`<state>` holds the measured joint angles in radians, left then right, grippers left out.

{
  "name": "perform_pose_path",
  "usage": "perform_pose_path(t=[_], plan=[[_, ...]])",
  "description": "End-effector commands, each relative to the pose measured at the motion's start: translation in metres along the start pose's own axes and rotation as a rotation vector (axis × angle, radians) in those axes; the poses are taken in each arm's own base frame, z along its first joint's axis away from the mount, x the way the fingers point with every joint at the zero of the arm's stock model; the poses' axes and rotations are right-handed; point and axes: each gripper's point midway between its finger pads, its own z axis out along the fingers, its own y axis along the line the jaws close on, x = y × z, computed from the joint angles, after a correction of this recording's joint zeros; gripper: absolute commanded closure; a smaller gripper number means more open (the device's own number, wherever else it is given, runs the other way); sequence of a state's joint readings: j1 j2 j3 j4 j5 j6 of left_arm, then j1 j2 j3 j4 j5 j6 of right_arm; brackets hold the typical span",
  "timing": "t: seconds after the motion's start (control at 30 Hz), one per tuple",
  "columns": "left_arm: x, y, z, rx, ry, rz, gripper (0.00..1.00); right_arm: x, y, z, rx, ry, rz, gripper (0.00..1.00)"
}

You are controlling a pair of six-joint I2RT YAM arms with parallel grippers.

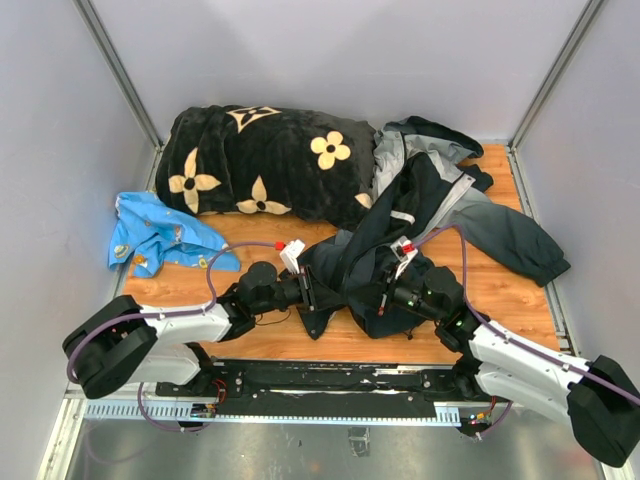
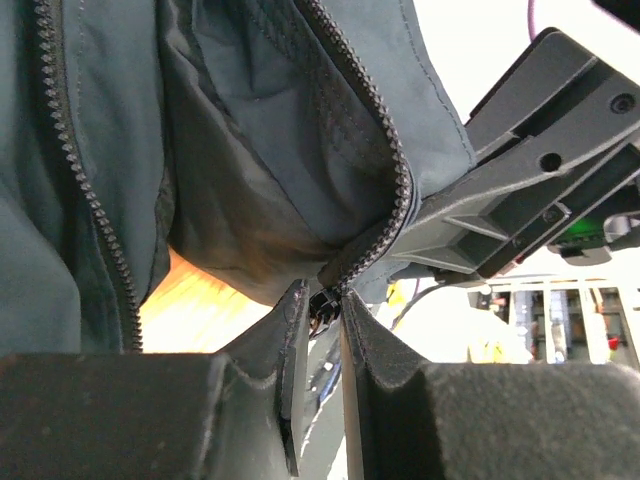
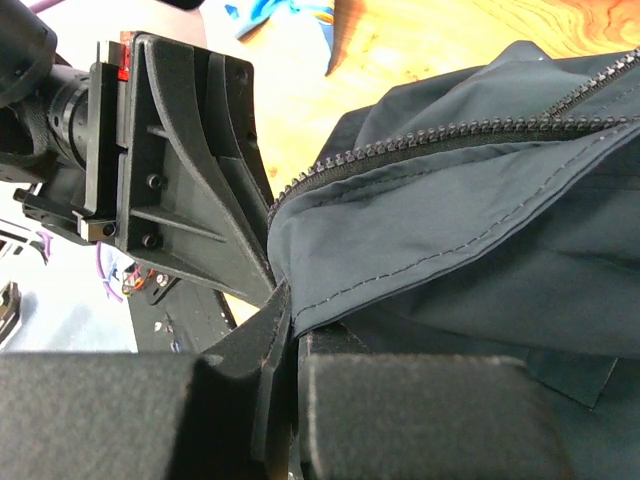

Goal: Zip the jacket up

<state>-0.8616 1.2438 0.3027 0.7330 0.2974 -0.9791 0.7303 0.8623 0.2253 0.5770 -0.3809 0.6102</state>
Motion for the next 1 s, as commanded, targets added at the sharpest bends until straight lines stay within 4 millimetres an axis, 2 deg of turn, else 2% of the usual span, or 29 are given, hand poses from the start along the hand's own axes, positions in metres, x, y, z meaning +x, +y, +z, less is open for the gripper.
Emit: perform_pose_path(t=[0.0, 0.1, 0.17, 0.37, 0.5, 0.77, 0.97], plan=[[0.011, 0.022, -0.001, -0.119, 0.075, 0.071, 0.81, -0.03, 0.013, 0.003, -0.019, -0.071, -0.099, 0.99], [0.007, 0.047, -0.012, -0.265, 0.049, 0.096, 0.85, -0.032, 0.011, 0.002, -0.005, -0.073, -0.137, 0.99], [0.003, 0.049, -0.019, -0.297, 0.027, 0.113, 0.86, -0.032, 0.008, 0.001, 0.009, -0.07, -0.159, 0.99], [0.006, 0.037, -0.02, -0.242, 0.054, 0.119, 0.86, -0.033, 0.002, 0.0, 0.024, -0.093, -0.224, 0.99], [0.01, 0.029, -0.018, -0.196, 0.066, 0.097, 0.8, -0.04, 0.003, 0.001, 0.018, -0.121, -0.278, 1.0], [-0.004, 0.001, -0.02, -0.078, -0.028, 0.021, 0.62, -0.041, 0.006, 0.003, -0.022, -0.137, -0.374, 0.99], [-0.014, -0.003, -0.02, -0.055, -0.095, -0.01, 0.56, -0.043, 0.006, 0.004, -0.031, -0.148, -0.44, 0.99]])
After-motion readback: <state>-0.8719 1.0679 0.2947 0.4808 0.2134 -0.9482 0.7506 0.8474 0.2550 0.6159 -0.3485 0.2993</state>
